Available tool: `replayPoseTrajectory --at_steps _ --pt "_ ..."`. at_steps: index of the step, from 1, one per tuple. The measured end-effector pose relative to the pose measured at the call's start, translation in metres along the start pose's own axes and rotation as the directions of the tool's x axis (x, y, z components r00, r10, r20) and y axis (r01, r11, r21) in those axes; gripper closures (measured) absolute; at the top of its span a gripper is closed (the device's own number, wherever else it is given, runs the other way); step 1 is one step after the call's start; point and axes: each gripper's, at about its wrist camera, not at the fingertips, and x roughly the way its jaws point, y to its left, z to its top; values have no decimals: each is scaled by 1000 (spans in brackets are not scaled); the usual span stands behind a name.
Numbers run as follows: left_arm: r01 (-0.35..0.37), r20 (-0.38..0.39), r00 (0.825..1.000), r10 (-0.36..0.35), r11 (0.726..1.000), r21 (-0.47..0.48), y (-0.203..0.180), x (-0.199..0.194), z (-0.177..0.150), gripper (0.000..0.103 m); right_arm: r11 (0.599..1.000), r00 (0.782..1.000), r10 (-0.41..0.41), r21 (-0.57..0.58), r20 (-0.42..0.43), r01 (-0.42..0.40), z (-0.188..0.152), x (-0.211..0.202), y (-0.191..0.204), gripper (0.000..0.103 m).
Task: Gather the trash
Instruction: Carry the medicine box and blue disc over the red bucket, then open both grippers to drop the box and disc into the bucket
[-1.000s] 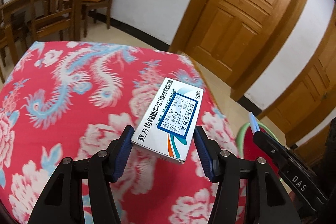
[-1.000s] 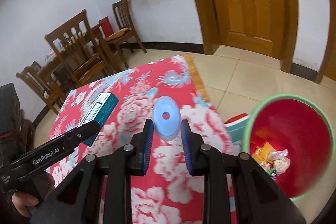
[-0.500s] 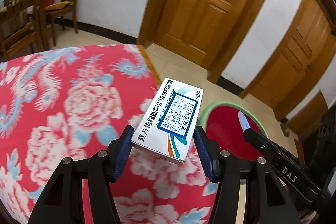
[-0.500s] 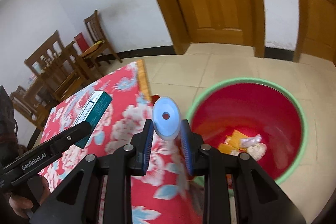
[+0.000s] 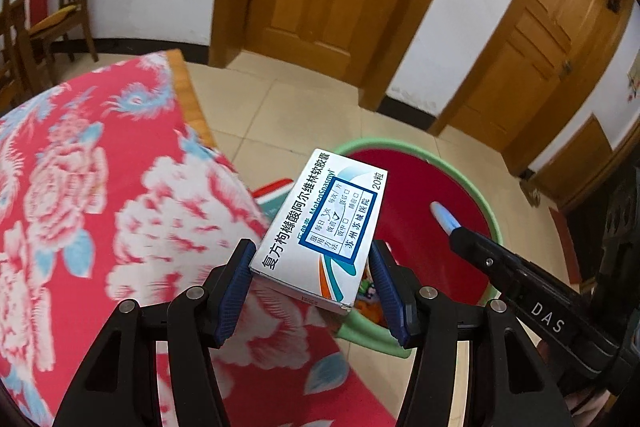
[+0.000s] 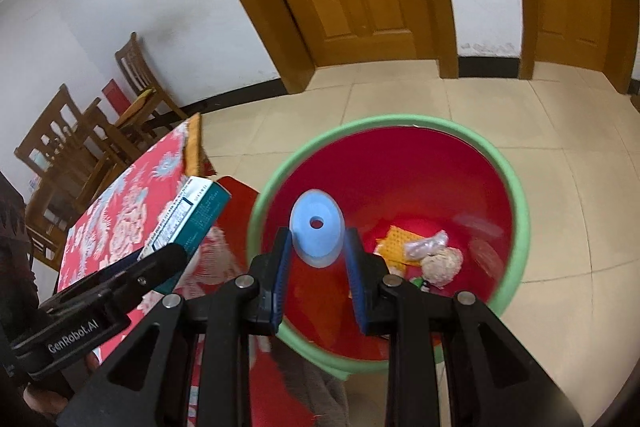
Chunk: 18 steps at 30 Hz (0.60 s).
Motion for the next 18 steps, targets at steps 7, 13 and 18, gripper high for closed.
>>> replayPoseTrajectory --at_steps 7,13,18 --pt "12 -56 998 -9 998 54 -19 31 4 43 998 999 -25 49 -22 26 1 12 -25 74" --pt "14 -73 997 -9 997 79 -30 46 7 43 996 999 -34 79 -30 36 2 17 -41 74" --pt "3 -87 996 4 997 77 -32 54 10 38 994 999 -33 107 -28 36 3 17 -51 74"
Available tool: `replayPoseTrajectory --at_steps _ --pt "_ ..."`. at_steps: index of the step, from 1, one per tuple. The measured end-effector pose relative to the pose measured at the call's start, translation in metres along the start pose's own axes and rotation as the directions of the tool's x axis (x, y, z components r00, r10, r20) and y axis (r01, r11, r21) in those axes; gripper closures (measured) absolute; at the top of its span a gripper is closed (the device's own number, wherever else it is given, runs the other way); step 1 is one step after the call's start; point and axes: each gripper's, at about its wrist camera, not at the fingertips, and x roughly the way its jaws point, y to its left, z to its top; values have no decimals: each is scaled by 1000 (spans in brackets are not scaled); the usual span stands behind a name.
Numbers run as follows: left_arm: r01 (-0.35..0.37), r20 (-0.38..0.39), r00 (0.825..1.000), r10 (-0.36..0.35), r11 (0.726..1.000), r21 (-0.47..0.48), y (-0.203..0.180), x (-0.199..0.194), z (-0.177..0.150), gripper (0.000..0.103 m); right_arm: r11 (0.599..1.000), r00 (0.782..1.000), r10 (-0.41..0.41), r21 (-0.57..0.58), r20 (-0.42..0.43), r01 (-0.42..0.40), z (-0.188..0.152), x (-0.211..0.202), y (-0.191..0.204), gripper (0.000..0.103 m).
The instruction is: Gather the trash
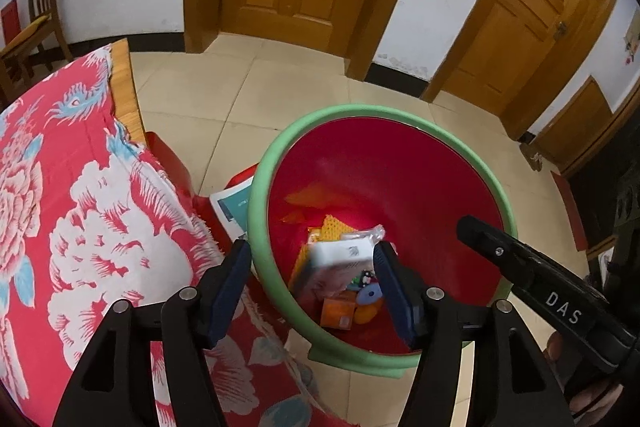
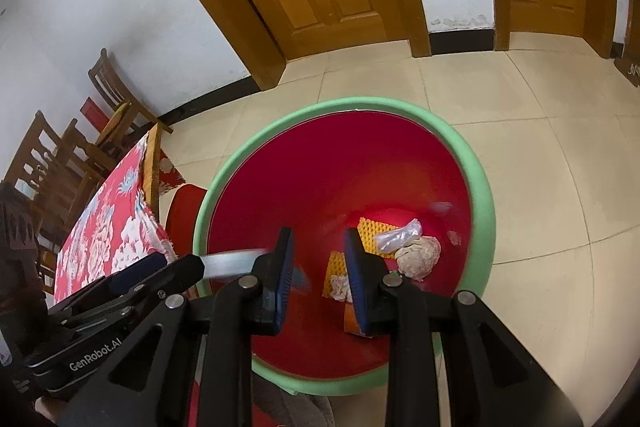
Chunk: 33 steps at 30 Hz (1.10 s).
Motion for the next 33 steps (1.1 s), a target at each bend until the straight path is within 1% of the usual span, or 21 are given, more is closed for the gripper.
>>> replayPoseTrajectory --at_steps 6,15,22,26,28,33 --pt "-16 16 1000 16 1000 -17 6 -8 -1 38 1000 1000 1 4 13 -1 1 -5 2 73" --pt "-39 58 997 42 998 -58 25 -35 -5 38 1000 999 12 -26 30 -11 -2 -16 16 65" --pt "-63 97 993 73 993 -103 44 -65 -15 38 997 998 41 -72 39 -38 -8 -29 39 51" --pt "-80 124 988 97 988 -135 56 -84 -23 36 992 997 65 -109 44 -60 -13 -37 59 46" --pt "-89 141 984 111 984 -153 62 -93 -27 34 989 996 78 -131 48 -71 -17 -41 69 43" --pt "-122 183 970 159 972 -199 80 -121 -38 33 980 993 106 -175 56 -94 -24 -51 94 37"
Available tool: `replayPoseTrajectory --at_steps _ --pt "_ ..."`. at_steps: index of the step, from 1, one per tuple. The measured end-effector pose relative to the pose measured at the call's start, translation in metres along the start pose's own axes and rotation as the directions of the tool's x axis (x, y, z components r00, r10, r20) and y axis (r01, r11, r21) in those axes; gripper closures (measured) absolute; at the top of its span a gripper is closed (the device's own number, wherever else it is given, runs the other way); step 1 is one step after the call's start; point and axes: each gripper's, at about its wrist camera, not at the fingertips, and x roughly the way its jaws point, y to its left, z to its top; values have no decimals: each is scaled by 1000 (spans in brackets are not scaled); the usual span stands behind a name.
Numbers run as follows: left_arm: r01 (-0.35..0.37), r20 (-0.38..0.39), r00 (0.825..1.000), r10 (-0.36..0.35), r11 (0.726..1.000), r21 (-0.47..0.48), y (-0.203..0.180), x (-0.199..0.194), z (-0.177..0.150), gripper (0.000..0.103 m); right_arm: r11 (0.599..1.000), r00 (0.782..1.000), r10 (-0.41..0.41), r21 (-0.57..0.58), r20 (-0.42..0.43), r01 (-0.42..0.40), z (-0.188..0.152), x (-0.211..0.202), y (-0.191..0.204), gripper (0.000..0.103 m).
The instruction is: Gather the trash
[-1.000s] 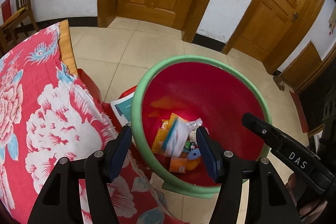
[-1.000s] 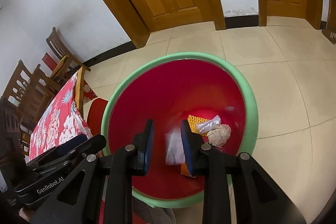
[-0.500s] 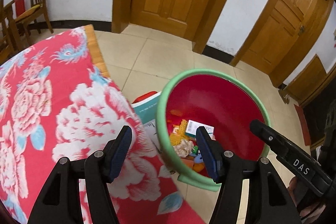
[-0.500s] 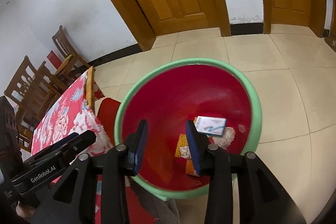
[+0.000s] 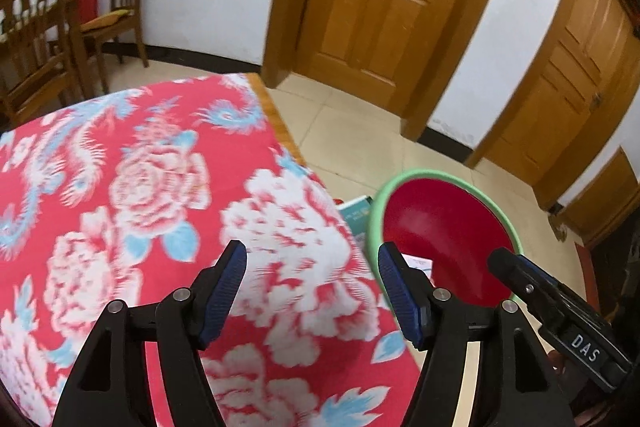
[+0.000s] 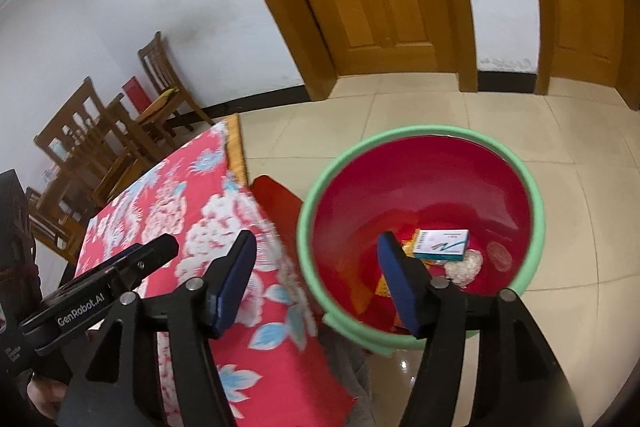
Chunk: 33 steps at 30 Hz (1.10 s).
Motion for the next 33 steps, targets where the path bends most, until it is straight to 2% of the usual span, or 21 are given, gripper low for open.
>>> replayPoseTrajectory --at_steps 5,10,16,21,33 --pt "-46 36 998 47 998 -33 21 -23 -4 33 999 1000 25 -49 12 -24 -7 -10 28 34" --pt "-56 67 996 61 996 -66 40 -47 -9 33 994 998 51 -95 24 -49 -15 -19 55 34" --pt "-107 110 987 117 990 -90 58 -74 -18 33 986 997 75 -151 35 -69 -28 -32 84 33" --pt "-174 136 973 188 979 -111 71 -95 -28 32 979 995 81 -194 54 -69 -38 -43 102 33" --pt "-234 153 955 254 962 -140 85 -114 -45 32 963 995 77 -265 65 -57 -58 -52 126 30"
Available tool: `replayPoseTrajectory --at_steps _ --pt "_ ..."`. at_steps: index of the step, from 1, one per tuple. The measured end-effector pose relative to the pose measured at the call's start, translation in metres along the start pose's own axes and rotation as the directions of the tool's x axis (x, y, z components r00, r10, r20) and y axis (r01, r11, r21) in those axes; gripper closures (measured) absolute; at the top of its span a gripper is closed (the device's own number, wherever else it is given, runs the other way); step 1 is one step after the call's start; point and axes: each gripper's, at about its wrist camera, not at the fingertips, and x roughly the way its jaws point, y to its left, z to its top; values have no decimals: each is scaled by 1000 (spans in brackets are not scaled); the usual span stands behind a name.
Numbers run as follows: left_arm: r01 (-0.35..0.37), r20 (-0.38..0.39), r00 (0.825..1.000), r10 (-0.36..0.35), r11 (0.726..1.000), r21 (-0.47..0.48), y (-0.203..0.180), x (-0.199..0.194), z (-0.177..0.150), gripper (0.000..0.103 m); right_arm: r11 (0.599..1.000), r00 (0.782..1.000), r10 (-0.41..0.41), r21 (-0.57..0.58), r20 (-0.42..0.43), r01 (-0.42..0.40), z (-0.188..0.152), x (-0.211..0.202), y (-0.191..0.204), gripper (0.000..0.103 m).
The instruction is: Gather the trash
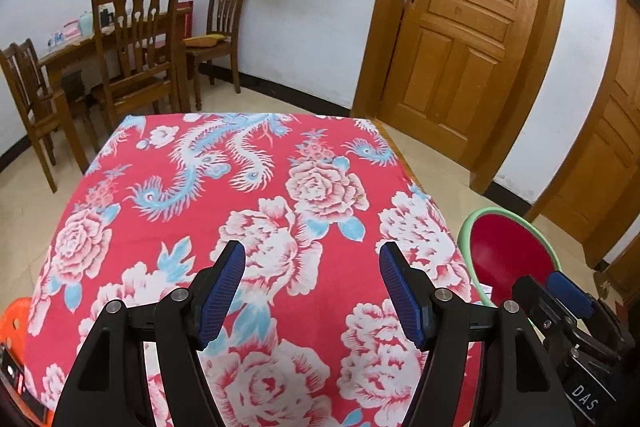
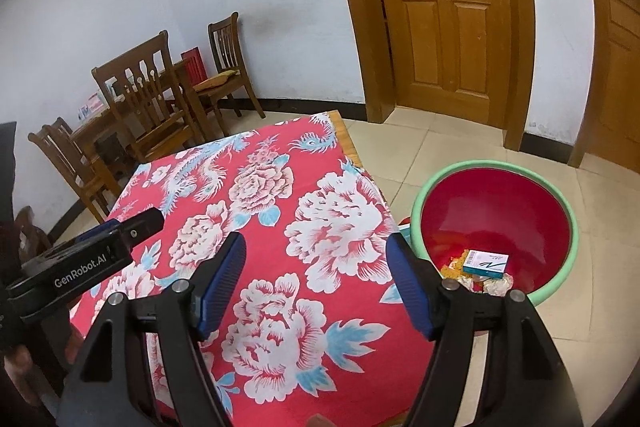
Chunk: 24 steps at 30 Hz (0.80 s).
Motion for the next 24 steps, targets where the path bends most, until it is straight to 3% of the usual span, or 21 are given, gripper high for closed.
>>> replayPoseTrajectory --at_steps 8,24 --pt "-36 22 999 35 999 3 0 -5 -2 31 1000 1000 -21 -9 5 21 -3 1 1 30" --pt "-36 31 999 36 999 2 0 -6 -3 31 1000 1000 -23 -7 -1 23 -5 2 2 30"
